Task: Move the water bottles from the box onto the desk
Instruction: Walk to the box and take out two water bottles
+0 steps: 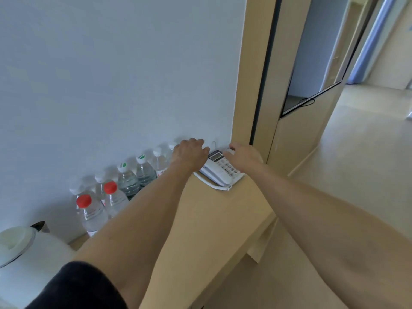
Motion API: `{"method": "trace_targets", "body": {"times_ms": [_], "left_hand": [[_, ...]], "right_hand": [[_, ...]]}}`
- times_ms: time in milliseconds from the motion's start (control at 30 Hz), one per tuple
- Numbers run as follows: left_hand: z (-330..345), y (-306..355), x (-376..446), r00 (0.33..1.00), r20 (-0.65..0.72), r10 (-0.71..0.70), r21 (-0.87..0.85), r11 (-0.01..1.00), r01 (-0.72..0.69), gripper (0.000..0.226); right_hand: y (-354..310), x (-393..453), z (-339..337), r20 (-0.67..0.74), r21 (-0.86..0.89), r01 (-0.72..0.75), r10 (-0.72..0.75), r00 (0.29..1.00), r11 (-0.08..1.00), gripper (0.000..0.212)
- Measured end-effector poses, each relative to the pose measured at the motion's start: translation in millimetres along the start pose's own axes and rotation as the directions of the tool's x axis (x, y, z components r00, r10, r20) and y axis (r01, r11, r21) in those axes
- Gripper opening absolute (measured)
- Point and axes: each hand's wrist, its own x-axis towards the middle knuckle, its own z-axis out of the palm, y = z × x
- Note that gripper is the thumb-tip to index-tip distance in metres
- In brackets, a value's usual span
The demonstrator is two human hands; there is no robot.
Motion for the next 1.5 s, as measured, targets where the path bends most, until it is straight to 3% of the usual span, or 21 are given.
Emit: {"method": "trace_targets", "body": {"times_ms": [100,367,567,800,933,1233,1500], "left_hand": [[9.4,46.1,11.2,0.996,0.026,0.089,0.02,0.996,-0.09,0.048],[44.2,197.2,22.1,0.954,0.09,0.286,-0.01,0.958,-0.286,0.034],[75.2,318.2,19.0,0.916,0.142,0.375,-0.058,0.927,-0.37,0.046],[117.1,449.0,6.8,0.843,0.216,0.492,-0.111,0.871,-0.479,0.05],[138.2,518.8,-10.6,0.767,0.254,0.59,-0.091,0.804,-0.588,0.05],[186.8,626.7,-22.6,0.661,0.286,0.693,-0.134,0.712,-0.689,0.051],[223.3,697.2,37.0,0.596,0.361,0.718,-0.13,0.671,-0.73,0.054]], "right_hand": [[44.3,-9.5,-19.3,-0.044,-0.005,-0.065,0.065,0.997,0.998,0.039],[185.4,-54.2,-79.8,-0.079,-0.016,-0.284,0.282,0.956,0.959,0.055],[290.5,-102.1,-121.3,-0.149,-0.015,-0.406,0.4,0.904,0.914,0.052],[401.7,-165.7,-154.5,-0.189,-0.019,-0.546,0.533,0.825,0.838,0.053],[457.0,-204.6,-171.4,-0.207,0.013,-0.642,0.63,0.748,0.767,0.054],[533.9,-252.5,-189.6,-0.176,0.062,-0.775,0.771,0.612,0.629,0.053],[611.3,-222.8,-201.6,-0.103,-0.077,-0.832,0.826,0.554,0.549,0.059]]}}
